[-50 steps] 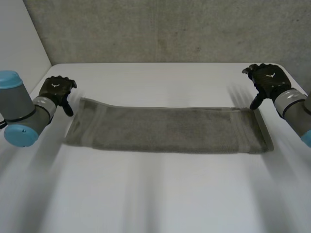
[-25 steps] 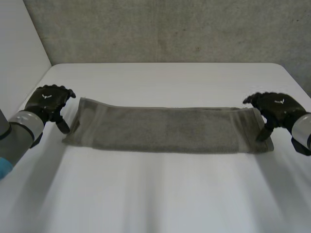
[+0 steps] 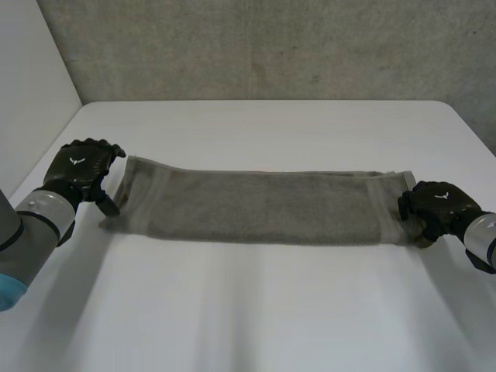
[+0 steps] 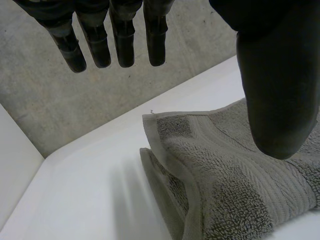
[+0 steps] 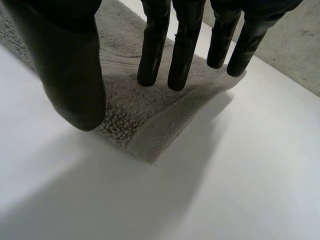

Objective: Fold the towel.

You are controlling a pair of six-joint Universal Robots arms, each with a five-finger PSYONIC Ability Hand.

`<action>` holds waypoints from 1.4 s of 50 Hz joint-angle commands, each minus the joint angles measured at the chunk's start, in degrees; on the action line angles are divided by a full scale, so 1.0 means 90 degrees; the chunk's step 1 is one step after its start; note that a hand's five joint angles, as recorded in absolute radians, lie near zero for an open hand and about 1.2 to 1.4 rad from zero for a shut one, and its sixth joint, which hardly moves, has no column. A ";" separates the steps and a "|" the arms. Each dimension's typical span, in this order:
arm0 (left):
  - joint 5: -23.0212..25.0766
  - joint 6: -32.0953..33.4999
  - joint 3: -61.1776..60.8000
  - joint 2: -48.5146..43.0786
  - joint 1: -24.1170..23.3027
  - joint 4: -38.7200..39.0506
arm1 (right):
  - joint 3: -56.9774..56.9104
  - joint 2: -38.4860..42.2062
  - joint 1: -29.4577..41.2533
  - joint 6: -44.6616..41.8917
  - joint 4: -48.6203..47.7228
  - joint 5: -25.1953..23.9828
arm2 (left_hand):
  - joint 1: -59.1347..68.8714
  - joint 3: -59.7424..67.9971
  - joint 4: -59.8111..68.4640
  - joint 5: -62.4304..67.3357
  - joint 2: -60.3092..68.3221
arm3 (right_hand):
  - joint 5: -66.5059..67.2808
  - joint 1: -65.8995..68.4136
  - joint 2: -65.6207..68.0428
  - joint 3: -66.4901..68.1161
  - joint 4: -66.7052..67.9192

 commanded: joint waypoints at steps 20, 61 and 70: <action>-0.0001 0.0013 -0.0022 -0.0014 -0.0018 0.0032 | -0.0034 0.0370 0.0007 -0.0182 -0.0181 -0.0053 | -0.0587 -0.0368 -0.0417 -0.0118 -0.0366 | 0.1600 0.1634 0.1593 -0.0335 -0.0483; -0.0040 0.0003 -0.0032 -0.0005 -0.0018 0.0168 | -0.2835 -0.0900 0.0811 0.0179 0.1313 -0.0241 | -0.0699 -0.0368 -0.0417 -0.0231 -0.0478 | 0.4117 0.4151 0.4110 -0.0335 -0.0483; -0.0030 0.0032 -0.0149 0.0005 -0.0028 0.0237 | -0.3606 0.0523 0.4055 0.0140 0.0963 0.0717 | -0.0699 -0.0368 -0.0417 -0.0231 -0.0478 | 0.4117 0.4151 0.4110 -0.0335 -0.0483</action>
